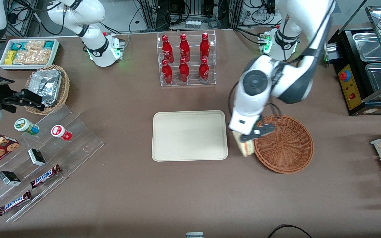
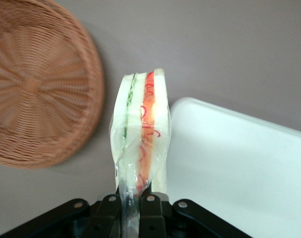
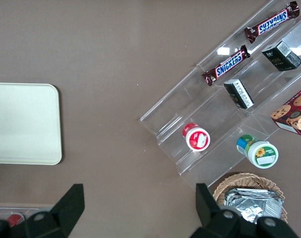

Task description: Place sandwich from basket to tray

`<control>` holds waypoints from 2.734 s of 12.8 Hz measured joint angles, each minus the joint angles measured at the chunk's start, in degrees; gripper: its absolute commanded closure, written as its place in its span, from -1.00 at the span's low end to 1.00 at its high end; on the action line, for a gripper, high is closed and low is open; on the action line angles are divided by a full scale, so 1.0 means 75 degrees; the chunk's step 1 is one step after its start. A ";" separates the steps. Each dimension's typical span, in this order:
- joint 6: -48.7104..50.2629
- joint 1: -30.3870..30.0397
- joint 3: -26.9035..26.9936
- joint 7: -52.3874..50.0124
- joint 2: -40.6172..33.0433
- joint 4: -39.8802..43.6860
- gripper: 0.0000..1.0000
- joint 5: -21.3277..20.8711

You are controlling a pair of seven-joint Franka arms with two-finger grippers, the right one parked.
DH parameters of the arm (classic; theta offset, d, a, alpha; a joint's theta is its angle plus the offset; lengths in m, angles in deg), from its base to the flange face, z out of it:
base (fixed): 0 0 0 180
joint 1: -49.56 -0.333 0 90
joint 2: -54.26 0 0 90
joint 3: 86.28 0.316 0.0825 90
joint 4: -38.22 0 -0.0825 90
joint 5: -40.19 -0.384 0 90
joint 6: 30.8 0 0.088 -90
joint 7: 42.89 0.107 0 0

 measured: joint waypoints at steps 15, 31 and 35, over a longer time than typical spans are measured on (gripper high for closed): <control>-0.1366 0.1464 -0.0018 0.0075 0.2090 0.0863 0.84 0.0014; -0.0015 0.1406 0.0110 0.0211 0.0988 0.1380 -1.00 0.0007; 0.1411 0.0580 0.0156 0.1098 -0.0281 0.1404 -1.00 0.0025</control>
